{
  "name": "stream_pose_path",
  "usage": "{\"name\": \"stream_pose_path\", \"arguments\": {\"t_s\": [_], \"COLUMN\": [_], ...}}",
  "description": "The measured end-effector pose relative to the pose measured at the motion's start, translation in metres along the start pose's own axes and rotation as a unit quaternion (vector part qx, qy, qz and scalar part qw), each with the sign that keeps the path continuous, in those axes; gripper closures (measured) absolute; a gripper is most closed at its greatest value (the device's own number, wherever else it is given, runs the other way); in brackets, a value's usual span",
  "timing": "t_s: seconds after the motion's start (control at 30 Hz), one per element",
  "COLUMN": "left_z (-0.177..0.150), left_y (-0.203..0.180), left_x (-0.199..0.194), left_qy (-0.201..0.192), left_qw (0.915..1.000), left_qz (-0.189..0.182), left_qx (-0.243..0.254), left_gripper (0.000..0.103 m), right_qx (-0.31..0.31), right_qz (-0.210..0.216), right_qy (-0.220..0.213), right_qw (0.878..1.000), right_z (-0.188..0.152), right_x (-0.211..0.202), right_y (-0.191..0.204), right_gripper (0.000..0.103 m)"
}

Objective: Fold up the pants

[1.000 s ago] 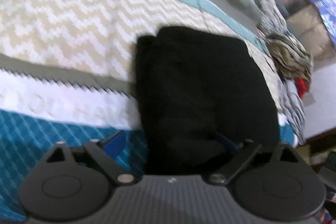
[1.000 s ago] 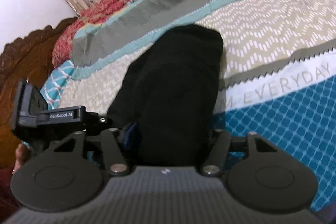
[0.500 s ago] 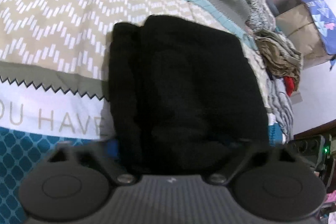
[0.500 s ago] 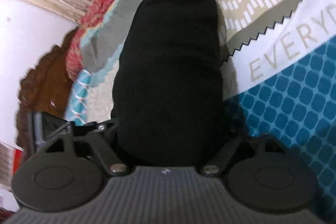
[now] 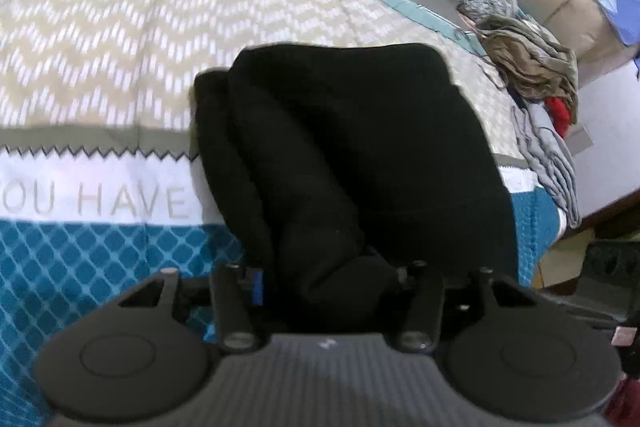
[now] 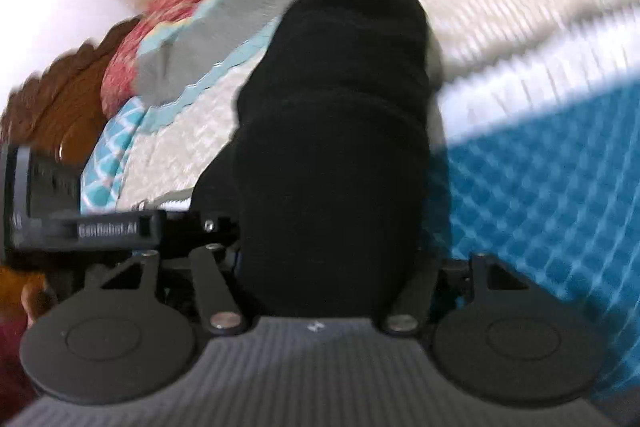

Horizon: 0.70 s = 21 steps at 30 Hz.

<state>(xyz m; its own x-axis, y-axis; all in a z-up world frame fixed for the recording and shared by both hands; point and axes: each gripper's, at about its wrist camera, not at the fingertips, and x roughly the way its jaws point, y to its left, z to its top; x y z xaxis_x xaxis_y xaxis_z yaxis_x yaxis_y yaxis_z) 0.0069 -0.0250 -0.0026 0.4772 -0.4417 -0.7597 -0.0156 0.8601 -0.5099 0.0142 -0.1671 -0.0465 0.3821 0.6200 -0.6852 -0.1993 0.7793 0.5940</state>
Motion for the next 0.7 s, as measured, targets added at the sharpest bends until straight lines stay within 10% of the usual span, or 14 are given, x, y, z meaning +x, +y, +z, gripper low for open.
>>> {"name": "stream_pose_path", "arguments": {"t_s": [0.23, 0.7], "left_z": [0.000, -0.001], "left_y": [0.003, -0.002], "left_x": [-0.004, -0.006], "left_qy": [0.001, -0.004], "left_qw": [1.0000, 0.9985], "left_qz": [0.007, 0.054], "left_qx": [-0.003, 0.012], "left_gripper": [0.048, 0.009], "right_qx": [0.021, 0.062], "right_qz": [0.014, 0.051], "right_qy": [-0.008, -0.017], "right_qw": [1.000, 0.997], "right_z": [-0.004, 0.000], "right_x": [-0.003, -0.013], "right_y": [-0.004, -0.018], "right_gripper": [0.034, 0.028]}}
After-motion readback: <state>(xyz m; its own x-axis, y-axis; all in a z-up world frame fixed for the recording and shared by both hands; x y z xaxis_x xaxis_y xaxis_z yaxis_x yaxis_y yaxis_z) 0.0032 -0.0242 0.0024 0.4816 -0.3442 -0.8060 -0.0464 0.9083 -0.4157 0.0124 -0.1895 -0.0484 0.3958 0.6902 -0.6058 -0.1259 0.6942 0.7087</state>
